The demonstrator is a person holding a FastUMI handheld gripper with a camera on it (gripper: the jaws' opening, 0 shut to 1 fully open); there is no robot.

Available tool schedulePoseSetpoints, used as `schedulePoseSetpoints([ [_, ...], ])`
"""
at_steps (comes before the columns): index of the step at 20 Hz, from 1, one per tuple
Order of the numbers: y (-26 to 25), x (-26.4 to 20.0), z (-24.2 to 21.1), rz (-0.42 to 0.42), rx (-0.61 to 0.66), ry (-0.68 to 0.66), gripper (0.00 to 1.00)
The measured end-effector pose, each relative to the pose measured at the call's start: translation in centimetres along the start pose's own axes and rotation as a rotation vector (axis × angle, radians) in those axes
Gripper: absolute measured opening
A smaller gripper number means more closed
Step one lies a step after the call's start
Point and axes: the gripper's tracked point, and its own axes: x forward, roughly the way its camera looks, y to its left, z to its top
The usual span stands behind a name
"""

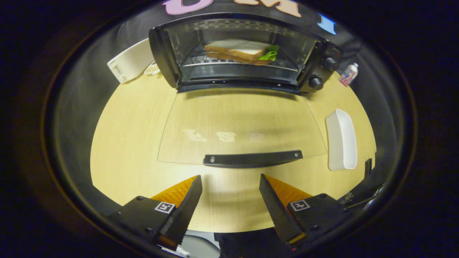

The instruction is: Open the toaster oven, put the food inside, and close the toaster oven door.

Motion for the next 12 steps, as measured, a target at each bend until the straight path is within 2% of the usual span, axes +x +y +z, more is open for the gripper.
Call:
schedulePoseSetpoints([
  [3, -0.2, 0.6, 0.0, -0.015, -0.012, 0.022, 1.0],
  [6, -0.1, -0.2, 1.5, -0.018, 0.016, -0.022, 0.99],
  [7, -0.3, -0.7, 1.5, -0.019, 0.02, 0.005, 0.98],
  [12, -0.4, -2.4, 3.2, -0.06, -0.005, -0.033, 0.97],
])
